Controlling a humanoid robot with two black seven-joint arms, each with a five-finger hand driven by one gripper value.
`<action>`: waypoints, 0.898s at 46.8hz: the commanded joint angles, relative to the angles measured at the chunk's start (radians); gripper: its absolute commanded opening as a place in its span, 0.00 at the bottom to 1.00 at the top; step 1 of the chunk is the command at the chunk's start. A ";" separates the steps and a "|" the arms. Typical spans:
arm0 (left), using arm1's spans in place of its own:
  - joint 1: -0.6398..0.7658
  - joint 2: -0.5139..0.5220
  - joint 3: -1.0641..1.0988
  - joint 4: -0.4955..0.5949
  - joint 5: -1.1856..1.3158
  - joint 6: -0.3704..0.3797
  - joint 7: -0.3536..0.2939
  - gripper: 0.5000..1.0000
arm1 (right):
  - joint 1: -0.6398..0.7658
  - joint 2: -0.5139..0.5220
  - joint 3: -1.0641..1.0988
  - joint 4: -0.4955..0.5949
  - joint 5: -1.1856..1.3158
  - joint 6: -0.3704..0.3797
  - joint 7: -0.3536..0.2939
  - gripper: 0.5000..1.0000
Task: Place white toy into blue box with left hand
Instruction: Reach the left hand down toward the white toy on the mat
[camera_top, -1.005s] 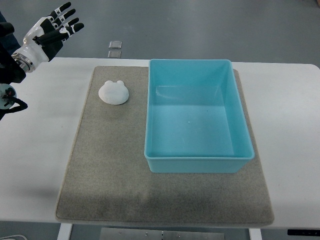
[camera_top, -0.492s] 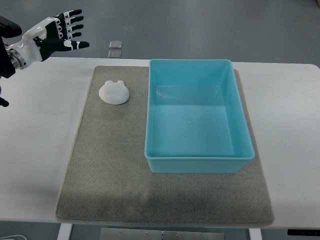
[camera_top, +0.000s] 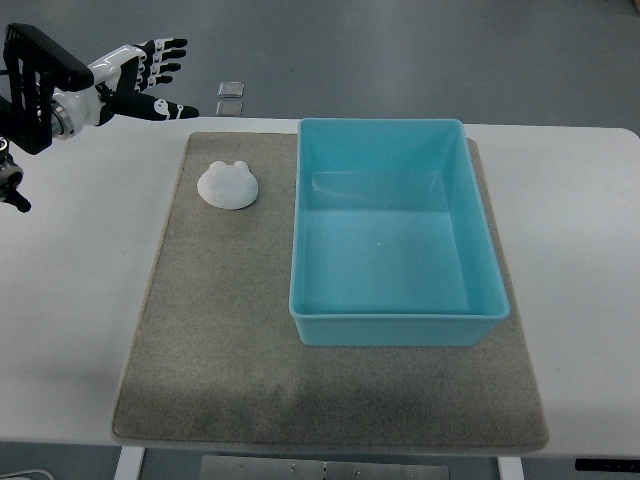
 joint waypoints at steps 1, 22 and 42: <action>0.004 0.005 0.002 -0.038 0.101 -0.005 0.000 0.97 | 0.000 0.000 -0.001 0.000 0.000 0.000 0.001 0.87; -0.041 0.006 0.141 -0.072 0.478 -0.028 0.003 0.97 | 0.000 0.000 -0.001 0.000 0.000 0.000 0.001 0.87; -0.036 0.006 0.193 -0.161 0.590 -0.011 0.018 0.86 | 0.000 0.000 -0.001 0.000 0.000 0.000 0.001 0.87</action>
